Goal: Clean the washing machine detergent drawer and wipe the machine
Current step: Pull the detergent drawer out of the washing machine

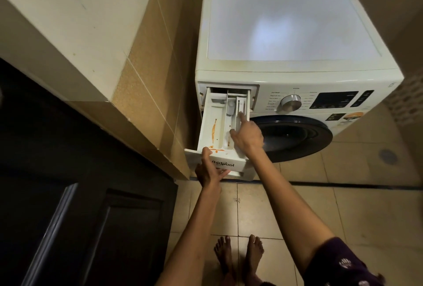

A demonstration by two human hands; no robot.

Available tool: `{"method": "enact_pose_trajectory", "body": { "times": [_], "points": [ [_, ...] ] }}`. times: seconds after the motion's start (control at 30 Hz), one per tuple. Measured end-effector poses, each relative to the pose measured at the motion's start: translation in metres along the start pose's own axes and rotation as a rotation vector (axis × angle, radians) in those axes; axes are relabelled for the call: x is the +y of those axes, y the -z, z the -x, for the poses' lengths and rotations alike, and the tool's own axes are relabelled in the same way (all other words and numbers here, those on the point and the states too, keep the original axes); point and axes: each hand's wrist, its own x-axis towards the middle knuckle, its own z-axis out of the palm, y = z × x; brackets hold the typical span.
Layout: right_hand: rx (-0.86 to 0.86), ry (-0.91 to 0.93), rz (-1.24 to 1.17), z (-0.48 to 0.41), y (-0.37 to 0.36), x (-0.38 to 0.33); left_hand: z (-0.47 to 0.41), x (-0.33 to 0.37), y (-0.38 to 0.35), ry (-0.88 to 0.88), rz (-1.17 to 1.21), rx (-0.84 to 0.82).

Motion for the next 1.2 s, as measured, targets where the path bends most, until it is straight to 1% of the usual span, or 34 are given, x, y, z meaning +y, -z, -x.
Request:
{"method": "enact_pose_trajectory", "body": {
  "times": [0.17,0.27,0.47,0.53,0.63,0.7,0.77,0.87,1.03,1.1,1.2],
  "points": [
    [-0.004,-0.068,-0.123,0.042,-0.009,0.002,0.018,-0.005,0.029,-0.027,-0.036,0.009],
    [0.006,-0.104,-0.177,0.068,-0.004,0.006,0.033,-0.005,0.044,-0.080,-0.098,-0.047],
    [0.052,-0.053,-0.187,0.106,0.034,0.018,0.072,0.016,0.046,-0.165,-0.297,-0.125],
    [0.097,-0.030,-0.150,0.117,0.060,0.024,0.082,0.025,0.041,-0.218,-0.361,-0.138],
    [0.256,0.016,-0.018,0.125,0.107,0.039,0.092,0.037,0.029,-0.322,-0.510,-0.190],
    [0.402,0.052,0.011,0.130,0.141,0.058,0.106,0.042,0.013,-0.358,-0.578,-0.265],
    [0.497,0.064,0.032,0.136,0.175,0.081,0.124,0.044,-0.008,-0.417,-0.643,-0.325],
    [0.546,0.004,0.036,0.141,0.217,0.117,0.143,0.040,-0.048,-0.557,-0.792,-0.416],
    [0.538,-0.179,-0.135,0.156,0.276,0.181,0.188,0.020,-0.127,-0.737,-0.980,-0.614],
    [0.557,-0.251,-0.197,0.161,0.296,0.207,0.201,0.010,-0.163,-0.748,-1.041,-0.707],
    [0.614,-0.359,-0.262,0.169,0.321,0.244,0.222,-0.004,-0.218,-0.703,-1.108,-0.826]
  ]
}}
